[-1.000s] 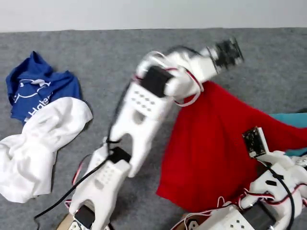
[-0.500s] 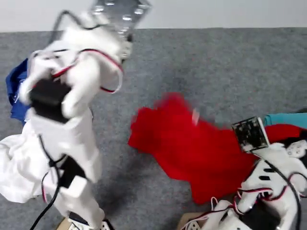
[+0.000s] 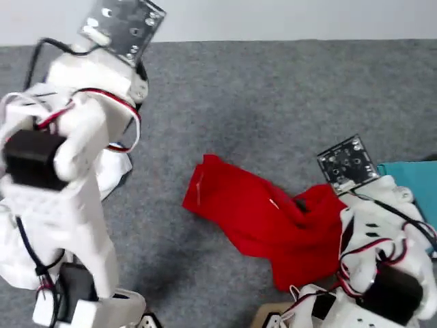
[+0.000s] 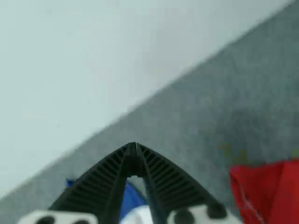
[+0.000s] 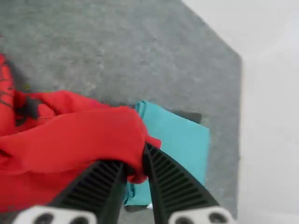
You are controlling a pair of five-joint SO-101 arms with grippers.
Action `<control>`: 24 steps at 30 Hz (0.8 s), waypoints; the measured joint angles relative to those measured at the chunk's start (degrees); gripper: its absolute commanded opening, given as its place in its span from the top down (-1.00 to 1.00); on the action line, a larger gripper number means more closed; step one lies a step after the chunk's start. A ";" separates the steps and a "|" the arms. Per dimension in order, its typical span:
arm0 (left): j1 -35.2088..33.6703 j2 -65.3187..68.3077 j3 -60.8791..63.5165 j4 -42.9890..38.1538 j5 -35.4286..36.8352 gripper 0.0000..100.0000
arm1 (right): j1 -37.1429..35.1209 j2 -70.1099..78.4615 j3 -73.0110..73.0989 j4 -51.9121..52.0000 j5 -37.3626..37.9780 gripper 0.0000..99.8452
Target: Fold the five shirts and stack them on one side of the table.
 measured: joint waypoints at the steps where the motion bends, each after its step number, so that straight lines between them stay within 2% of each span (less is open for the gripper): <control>1: 0.44 -0.26 4.31 0.00 0.00 0.99 | -0.26 0.18 0.00 0.79 0.00 0.98; 6: 5.45 2.02 23.65 -0.18 0.00 0.92 | -0.35 0.44 3.78 2.02 0.00 0.98; 11: 12.40 11.08 28.31 -4.22 0.09 0.74 | -0.35 1.14 6.77 2.02 -0.18 0.98; 16: 17.58 23.82 25.67 -7.82 0.09 0.67 | -0.35 1.14 9.85 2.02 -0.18 0.98; 24: 20.57 46.68 4.40 -6.51 0.09 0.63 | -0.35 1.23 13.80 2.02 -0.18 0.98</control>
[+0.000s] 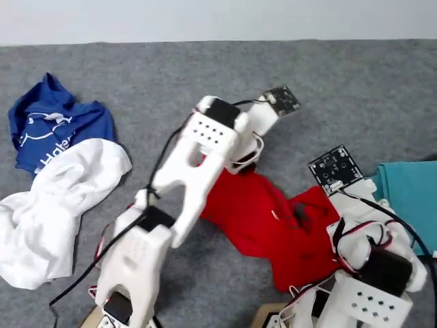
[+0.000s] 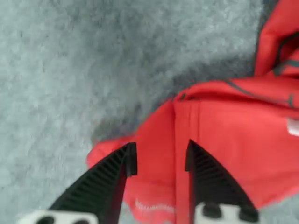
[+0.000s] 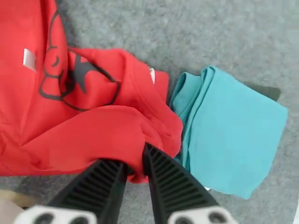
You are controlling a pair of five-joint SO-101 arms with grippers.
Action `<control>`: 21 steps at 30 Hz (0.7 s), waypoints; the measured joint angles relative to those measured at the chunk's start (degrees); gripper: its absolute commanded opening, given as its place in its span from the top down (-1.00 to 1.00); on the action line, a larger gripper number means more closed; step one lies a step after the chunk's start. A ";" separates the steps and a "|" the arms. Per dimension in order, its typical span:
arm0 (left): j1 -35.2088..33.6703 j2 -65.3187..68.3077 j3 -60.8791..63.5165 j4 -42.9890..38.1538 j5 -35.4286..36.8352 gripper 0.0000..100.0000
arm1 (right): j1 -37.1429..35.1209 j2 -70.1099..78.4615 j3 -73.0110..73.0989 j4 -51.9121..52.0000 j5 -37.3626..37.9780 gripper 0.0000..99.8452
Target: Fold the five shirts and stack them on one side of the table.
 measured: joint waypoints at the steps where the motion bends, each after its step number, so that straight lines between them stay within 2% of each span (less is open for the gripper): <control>1: 0.44 2.99 -3.08 0.97 -0.18 0.63 | 0.00 0.00 0.35 0.00 0.00 0.98; 6: 1.05 16.88 -18.37 5.45 -0.35 0.63 | 0.00 0.00 2.11 -0.26 0.00 0.98; 10: 1.14 24.26 -26.90 5.98 -0.35 0.63 | 0.00 0.00 2.99 -0.88 0.00 0.98; 21: 2.64 25.58 -28.66 6.07 -0.35 0.64 | 0.00 0.00 2.99 -1.05 0.00 0.98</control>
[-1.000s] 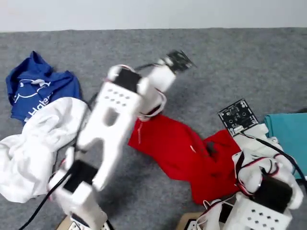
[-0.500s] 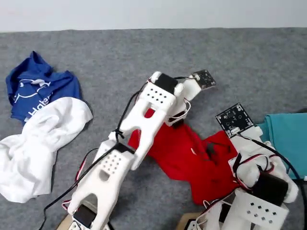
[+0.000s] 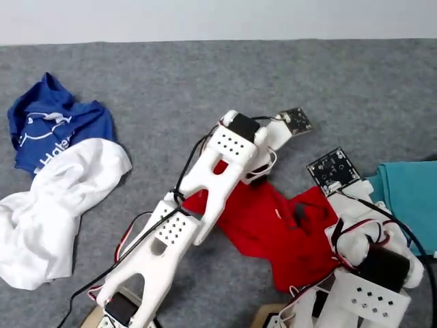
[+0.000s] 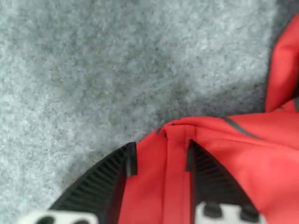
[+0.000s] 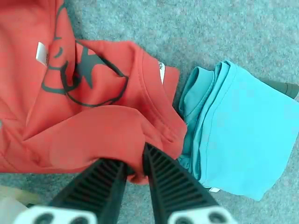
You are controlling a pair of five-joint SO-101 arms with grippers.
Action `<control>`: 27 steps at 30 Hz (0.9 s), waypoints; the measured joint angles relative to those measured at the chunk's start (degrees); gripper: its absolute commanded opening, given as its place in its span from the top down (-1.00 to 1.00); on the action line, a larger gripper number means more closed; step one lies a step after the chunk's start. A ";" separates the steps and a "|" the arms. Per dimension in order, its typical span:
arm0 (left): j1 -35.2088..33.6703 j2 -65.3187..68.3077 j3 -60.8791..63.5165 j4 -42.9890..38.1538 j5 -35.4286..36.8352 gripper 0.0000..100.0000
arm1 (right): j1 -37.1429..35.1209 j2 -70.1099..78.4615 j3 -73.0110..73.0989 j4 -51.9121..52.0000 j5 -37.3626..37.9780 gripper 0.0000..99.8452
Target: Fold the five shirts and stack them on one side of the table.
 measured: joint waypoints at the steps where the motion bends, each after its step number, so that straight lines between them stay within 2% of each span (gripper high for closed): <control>1: 0.00 0.00 0.00 0.00 0.00 0.64 | 0.00 0.00 0.00 0.00 0.00 0.98; 6: 0.79 -4.22 2.73 0.00 0.88 0.64 | 0.00 0.00 0.00 0.00 0.00 0.98; 15: 3.69 -15.91 18.73 0.00 1.76 0.64 | 0.00 0.00 0.00 0.00 0.00 0.98; 27: 0.44 -11.43 16.26 -0.97 2.11 0.63 | 0.00 0.00 0.00 0.00 0.00 0.98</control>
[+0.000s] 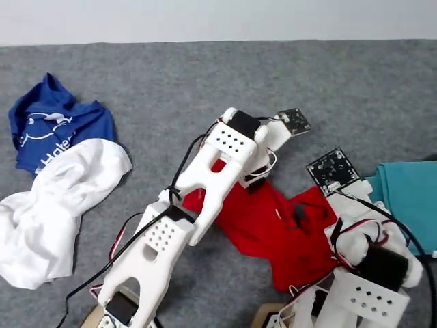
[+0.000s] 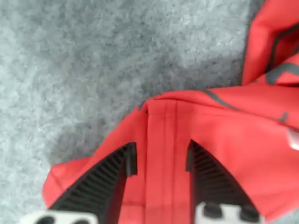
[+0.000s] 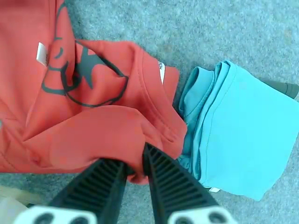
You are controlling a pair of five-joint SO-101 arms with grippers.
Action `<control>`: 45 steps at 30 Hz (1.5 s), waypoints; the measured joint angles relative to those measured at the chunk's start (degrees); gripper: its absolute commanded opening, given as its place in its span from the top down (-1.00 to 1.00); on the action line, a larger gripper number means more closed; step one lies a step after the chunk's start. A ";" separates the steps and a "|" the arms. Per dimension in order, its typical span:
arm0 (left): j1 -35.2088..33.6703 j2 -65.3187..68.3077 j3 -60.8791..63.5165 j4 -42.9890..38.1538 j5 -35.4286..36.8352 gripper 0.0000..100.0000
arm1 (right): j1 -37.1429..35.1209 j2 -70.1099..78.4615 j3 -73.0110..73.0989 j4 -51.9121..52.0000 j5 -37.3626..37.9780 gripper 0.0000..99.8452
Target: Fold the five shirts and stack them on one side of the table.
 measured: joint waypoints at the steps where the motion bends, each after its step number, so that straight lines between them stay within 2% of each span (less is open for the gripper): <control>1: 0.00 1.14 -1.05 0.00 0.00 0.63 | 0.00 0.00 0.00 0.00 0.00 0.98; 12: 0.00 9.58 -11.52 0.97 0.00 0.69 | 0.00 0.00 0.00 0.00 0.00 0.98; 22: 2.29 9.67 -10.99 1.05 0.18 0.99 | 0.00 0.00 0.00 0.00 0.00 0.98; 30: 2.37 8.44 -9.93 1.05 0.18 1.00 | 0.00 0.00 -0.18 0.00 0.00 0.98; 38: 1.76 -13.63 -0.88 1.05 0.18 1.00 | 0.00 0.00 -4.48 0.00 0.00 0.98; 45: -6.51 -34.81 4.92 1.32 0.18 1.00 | 0.00 0.00 -9.67 0.00 0.00 0.98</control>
